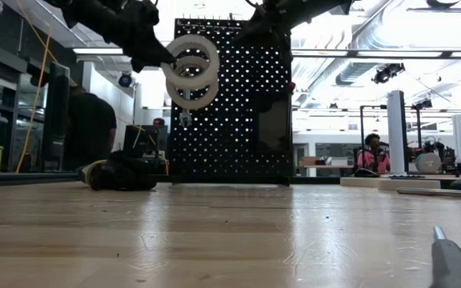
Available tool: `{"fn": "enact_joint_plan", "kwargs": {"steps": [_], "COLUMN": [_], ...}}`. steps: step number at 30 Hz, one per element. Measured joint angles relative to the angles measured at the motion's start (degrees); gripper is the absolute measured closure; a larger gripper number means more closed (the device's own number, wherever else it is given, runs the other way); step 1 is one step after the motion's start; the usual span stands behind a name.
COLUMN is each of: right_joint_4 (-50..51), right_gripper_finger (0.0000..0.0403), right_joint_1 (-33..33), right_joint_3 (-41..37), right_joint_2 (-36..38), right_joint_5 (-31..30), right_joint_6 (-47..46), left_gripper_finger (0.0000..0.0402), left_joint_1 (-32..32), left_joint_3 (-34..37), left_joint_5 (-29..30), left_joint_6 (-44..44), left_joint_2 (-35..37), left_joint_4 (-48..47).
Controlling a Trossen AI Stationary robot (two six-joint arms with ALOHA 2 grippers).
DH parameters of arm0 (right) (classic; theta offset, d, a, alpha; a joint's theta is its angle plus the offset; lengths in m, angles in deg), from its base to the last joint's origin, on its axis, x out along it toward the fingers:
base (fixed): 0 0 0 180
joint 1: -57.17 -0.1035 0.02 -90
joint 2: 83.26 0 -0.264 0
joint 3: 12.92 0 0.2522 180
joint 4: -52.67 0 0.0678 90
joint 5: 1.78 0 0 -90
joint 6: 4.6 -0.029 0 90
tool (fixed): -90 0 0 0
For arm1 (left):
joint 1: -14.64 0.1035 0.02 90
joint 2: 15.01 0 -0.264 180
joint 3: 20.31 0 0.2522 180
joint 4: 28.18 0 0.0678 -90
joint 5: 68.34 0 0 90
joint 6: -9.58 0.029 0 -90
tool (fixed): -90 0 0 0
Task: Hang tools onto peg board
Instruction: Move the white masking tape to the bottom on the peg board
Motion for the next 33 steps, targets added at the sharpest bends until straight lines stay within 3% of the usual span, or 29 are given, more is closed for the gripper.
{"fn": "enact_joint_plan", "kwargs": {"steps": [9, 25, 33], "right_joint_4": [0.0, 0.0, 0.0], "right_gripper_finger": [0.0402, 0.0402, 0.0402], "right_joint_1": [0.0, -0.1, -0.4], "right_joint_3": [0.0, 0.0, 0.0], "right_joint_2": [0.0, 0.0, 0.0], "right_joint_5": [0.0, 0.0, 0.0], "right_joint_6": [0.0, -1.5, -1.5], "left_gripper_finger": [0.0342, 0.0342, 0.0259], "left_joint_1": [0.3, 2.8, 2.8], "left_joint_3": [0.0, 0.0, 0.0], "left_joint_5": [10.1, 16.8, 17.4], "left_joint_6": [5.3, 10.9, 8.4], "left_joint_2": [-1.1, -4.1, -4.1], "left_joint_4": [-1.1, 4.2, 2.6]}}
